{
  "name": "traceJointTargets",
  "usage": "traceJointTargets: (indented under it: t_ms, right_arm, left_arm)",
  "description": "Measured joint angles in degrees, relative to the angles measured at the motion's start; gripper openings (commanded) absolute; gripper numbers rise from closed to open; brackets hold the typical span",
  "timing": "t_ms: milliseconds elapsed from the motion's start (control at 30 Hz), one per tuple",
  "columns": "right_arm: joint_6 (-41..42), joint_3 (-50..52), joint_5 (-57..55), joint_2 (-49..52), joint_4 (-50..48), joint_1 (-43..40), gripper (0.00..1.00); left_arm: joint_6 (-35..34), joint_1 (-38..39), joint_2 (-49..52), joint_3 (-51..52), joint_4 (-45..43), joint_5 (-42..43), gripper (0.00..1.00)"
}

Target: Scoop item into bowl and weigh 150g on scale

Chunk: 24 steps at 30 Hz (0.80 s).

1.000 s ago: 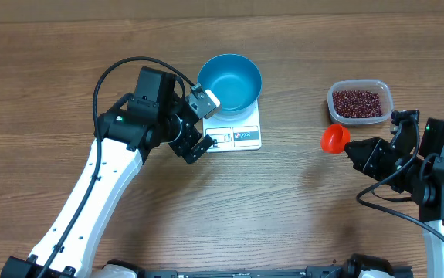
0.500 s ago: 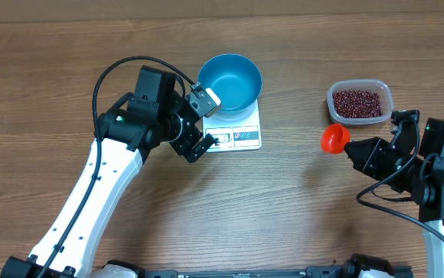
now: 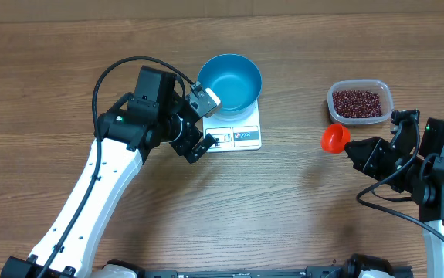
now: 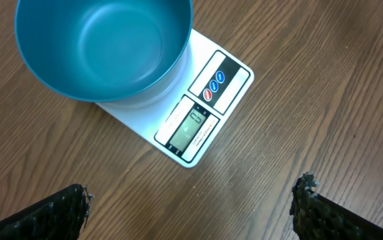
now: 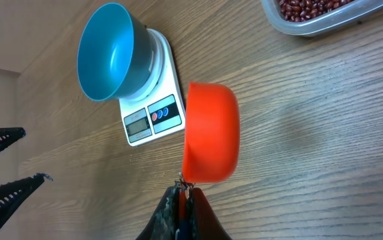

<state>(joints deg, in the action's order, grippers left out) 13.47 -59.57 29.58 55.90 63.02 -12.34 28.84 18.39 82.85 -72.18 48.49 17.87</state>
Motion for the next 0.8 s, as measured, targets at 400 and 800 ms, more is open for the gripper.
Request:
traceJointTargets:
  t_ms: [400,800]
  right_arm:
    - [0.00,0.00,0.02,0.00,0.13,0.00,0.04]
    - [0.00,0.00,0.00,0.00,0.11,0.00,0.04]
  left_arm:
    - [-0.15,0.00,0.00,0.00,0.33,0.00,0.99]
    - [-0.15,0.00,0.00,0.00,0.63,0.00,0.99]
